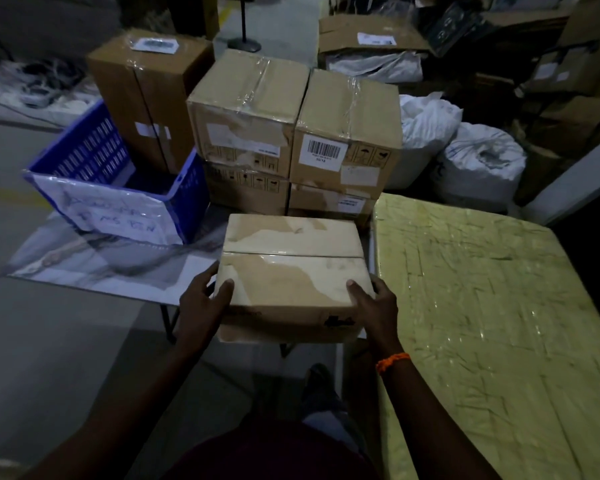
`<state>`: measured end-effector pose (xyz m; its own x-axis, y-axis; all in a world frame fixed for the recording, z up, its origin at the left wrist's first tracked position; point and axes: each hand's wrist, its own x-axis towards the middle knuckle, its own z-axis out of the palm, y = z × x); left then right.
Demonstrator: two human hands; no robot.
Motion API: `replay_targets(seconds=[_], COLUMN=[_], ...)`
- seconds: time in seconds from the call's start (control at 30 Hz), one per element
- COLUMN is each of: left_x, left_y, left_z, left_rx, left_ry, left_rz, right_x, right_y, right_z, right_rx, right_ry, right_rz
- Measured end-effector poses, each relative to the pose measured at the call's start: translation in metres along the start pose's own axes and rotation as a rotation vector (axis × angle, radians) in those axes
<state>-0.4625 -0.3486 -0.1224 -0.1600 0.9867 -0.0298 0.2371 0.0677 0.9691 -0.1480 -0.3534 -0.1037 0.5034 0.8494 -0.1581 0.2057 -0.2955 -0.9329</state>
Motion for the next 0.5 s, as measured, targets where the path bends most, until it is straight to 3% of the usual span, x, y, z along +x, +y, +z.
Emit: replay_targets(seconds=[0.33, 0.5], left_x=[-0.008, 0.003], left_y=[-0.027, -0.023], left_z=[0.005, 0.016], left_rx=[0.105, 0.499], left_ry=[-0.005, 0.069], left_rz=[0.036, 0.184], right_x=[-0.004, 0.003], right_y=[0.023, 0.024], right_z=[0.004, 0.022], right_rx=[-0.126, -0.648], right_ry=[-0.005, 0.046], right_rz=[-0.021, -0.297])
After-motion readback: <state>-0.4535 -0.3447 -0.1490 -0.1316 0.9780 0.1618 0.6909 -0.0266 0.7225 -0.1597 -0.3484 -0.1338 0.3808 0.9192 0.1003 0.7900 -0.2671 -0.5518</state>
